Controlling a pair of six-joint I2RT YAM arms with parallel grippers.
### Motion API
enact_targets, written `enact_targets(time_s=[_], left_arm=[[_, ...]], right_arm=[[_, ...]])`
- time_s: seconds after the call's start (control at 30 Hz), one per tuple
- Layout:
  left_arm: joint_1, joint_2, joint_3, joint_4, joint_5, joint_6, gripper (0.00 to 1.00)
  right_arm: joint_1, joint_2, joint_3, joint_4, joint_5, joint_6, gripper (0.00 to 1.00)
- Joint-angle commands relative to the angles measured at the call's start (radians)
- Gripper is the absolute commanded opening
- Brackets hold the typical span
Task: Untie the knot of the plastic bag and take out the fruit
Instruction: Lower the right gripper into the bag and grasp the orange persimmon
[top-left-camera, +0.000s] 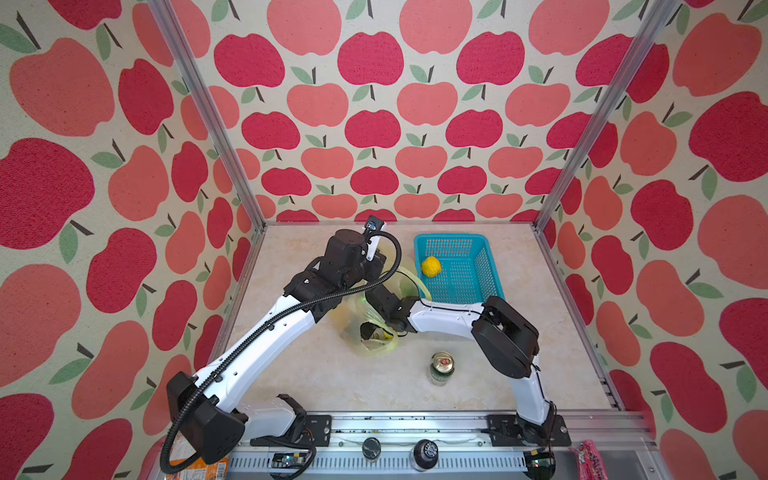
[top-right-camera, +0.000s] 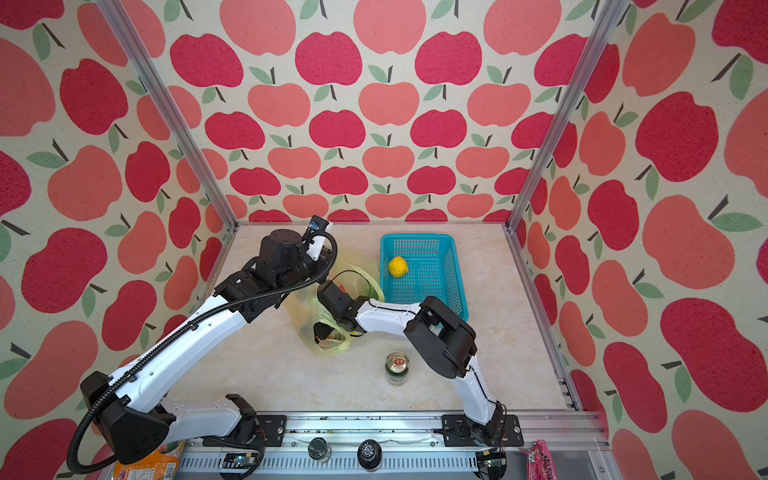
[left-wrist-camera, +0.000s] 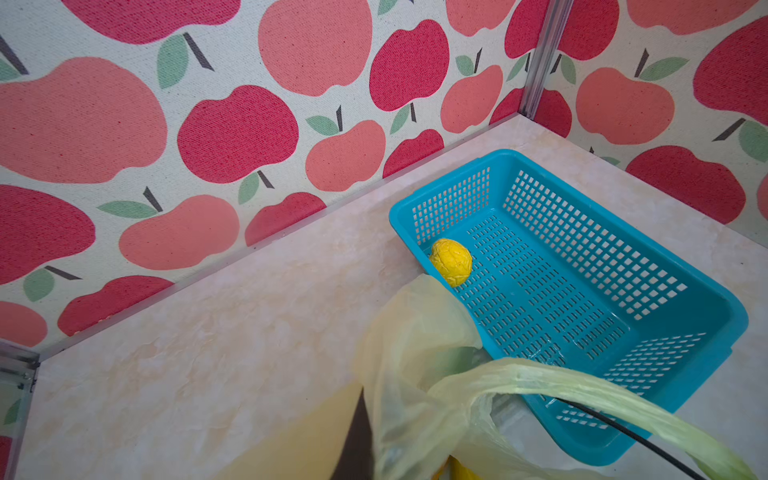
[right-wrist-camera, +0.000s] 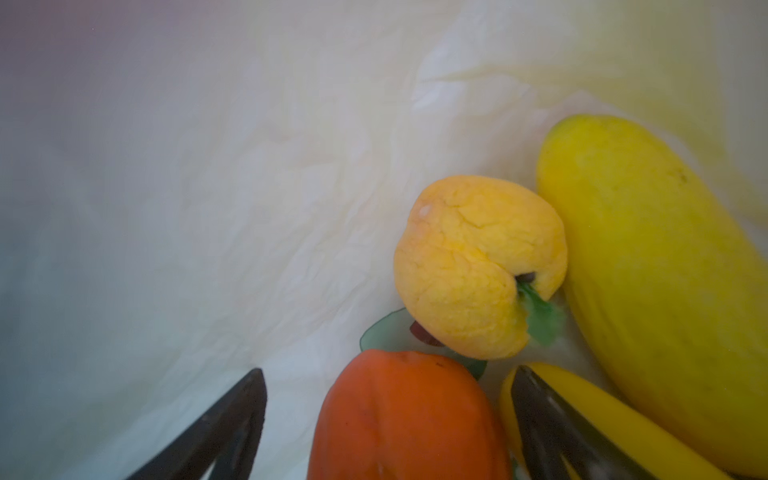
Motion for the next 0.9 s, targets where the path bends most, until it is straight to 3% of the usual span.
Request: enact_targets(time_s=[0.0,0.17,0.3,0.47,0.63,0.87], left_arm=[[0.0,-0.018,-0.005,0.018,-0.021,-0.002,0.0],[0.0,-0.017,-0.001,0.016,-0.027,0.001,0.0],[0.0,-0.019,-0.001,0.016,-0.03,0.001,0.0],[0.0,-0.027,-0.004,0.019,-0.027,0.002,0.0],[0.0,-0.024,-0.003,0.018,-0.027,0.001,0.0],[0.0,-0.024,-0.006,0.022,-0.032,0.006,0.0]], right_arm=[[0.012,-0.018,-0.008,-0.166,0.032,-0.16,0.94],[0.017,-0.01,-0.026,-0.196,0.089,-0.215,0.93],[-0.004,0.036,0.023,-0.22,0.132,-0.183,0.8],[-0.054,0.079,0.055,-0.149,0.078,-0.101,0.65],[-0.1,0.143,0.135,-0.105,0.063,-0.062,0.62],[-0.157,0.265,0.35,-0.174,0.075,0.003,0.56]])
